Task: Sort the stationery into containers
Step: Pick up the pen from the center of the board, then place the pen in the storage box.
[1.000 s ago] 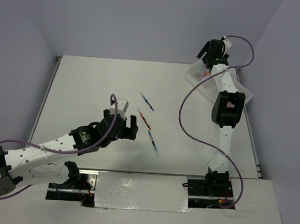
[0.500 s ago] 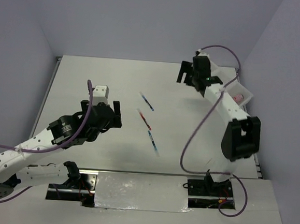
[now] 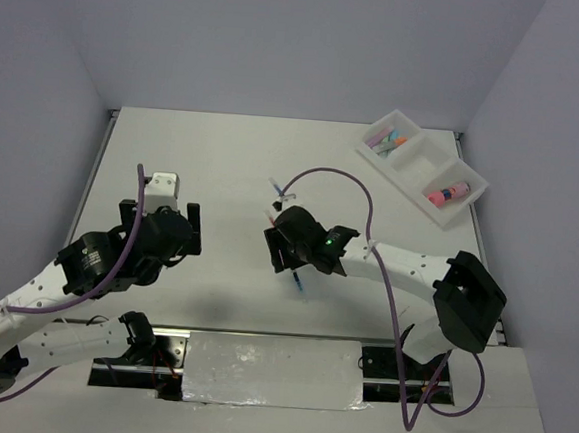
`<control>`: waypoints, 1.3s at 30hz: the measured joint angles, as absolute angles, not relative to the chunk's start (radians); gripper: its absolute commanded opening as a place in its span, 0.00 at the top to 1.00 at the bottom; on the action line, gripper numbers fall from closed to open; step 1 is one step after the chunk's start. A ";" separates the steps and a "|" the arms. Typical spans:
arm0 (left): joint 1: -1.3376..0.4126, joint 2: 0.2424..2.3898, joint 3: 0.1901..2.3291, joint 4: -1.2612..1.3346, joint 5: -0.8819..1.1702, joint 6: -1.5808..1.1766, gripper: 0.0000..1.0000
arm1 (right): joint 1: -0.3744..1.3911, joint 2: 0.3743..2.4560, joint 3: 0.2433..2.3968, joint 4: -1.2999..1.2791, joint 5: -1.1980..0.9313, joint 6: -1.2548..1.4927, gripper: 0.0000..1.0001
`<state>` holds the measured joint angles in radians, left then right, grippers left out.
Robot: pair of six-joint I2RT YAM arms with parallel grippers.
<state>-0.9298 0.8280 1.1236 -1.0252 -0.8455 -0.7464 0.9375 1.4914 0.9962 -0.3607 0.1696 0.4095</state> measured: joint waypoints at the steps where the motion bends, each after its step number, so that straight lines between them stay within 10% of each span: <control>1: -0.930 0.820 1.104 -1.026 -0.850 -0.735 0.01 | 0.949 1.507 0.986 -0.363 0.175 0.419 0.33; 8: -0.930 0.776 0.999 -0.986 -0.838 -0.684 0.01 | 0.943 1.569 0.847 -0.363 0.198 0.456 0.39; 11: -0.929 0.757 0.955 -0.943 -0.823 -0.661 0.01 | 0.943 1.588 0.831 -0.347 0.205 0.453 0.61; 12: -0.929 0.755 0.945 -0.934 -0.818 -0.656 0.01 | 0.943 1.591 0.831 -0.343 0.206 0.451 0.90; 14: -0.929 0.755 0.931 -0.916 -0.806 -0.649 0.01 | 0.939 1.593 0.826 -0.318 0.196 0.450 1.00; 26: -0.890 0.749 0.914 -0.849 -0.766 -0.603 0.01 | 0.977 1.455 0.761 -0.126 -0.337 0.331 0.98; 39: -0.823 0.763 0.892 -0.793 -0.675 -0.552 0.01 | 0.017 1.475 1.041 -0.104 0.031 0.470 0.95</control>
